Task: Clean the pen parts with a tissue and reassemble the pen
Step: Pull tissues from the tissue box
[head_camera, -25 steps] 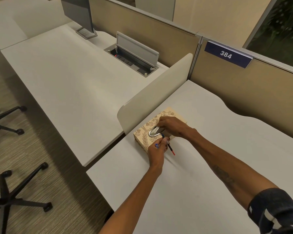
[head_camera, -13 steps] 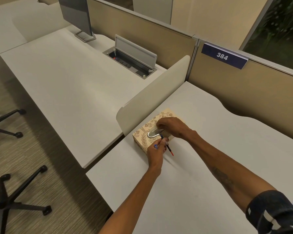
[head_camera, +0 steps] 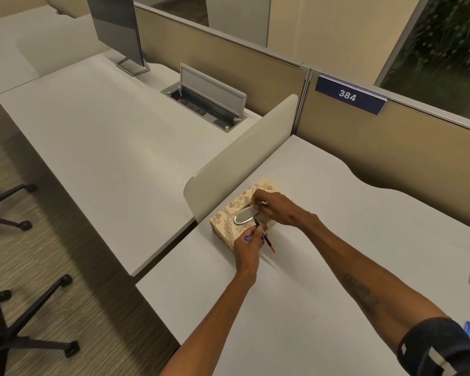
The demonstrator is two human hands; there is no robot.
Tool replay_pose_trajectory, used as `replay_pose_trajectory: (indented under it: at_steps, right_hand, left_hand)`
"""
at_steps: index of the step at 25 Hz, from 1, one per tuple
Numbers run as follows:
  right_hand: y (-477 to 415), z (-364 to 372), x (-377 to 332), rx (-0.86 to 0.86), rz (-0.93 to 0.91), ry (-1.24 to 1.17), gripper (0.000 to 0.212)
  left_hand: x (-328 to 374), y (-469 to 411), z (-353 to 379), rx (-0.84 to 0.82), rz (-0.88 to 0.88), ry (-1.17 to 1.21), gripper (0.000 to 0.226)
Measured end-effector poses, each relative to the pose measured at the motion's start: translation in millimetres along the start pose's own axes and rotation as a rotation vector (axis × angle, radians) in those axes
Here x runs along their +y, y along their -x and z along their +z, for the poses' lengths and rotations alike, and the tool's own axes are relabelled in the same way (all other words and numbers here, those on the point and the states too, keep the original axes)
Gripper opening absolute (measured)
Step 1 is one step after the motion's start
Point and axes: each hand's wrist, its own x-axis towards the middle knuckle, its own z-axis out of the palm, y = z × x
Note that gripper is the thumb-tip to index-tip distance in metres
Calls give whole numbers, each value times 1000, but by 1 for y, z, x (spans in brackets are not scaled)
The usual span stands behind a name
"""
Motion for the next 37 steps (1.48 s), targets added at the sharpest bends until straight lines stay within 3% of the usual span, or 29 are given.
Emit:
replay_pose_trajectory:
  at_steps: [7,12,18,22,27,37]
  right_hand:
    - [-8,-2,-10,49,-86,123,13]
    - [-1,1,-5,140,52,-60,8]
    - [-2,2,-10,50,119,-78,6]
    - [-9,-3,-11,-3,141,-36,18]
    - [-8,2,-26,-3,-3,210,29]
    - [1,-1,-30,182,-55,176,31]
  left_hand:
    - [-1,-2,0,11,-21,-9,8]
    - [-3,-3,-1,1,-14,11,11]
    - [-4,-4,-1,0,-19,7,8]
    - [-6,-7,0,11,-26,11,9]
    - [-5,-10,2,24,-70,95,9]
    - [-13,-23,5,70,-118,129,33]
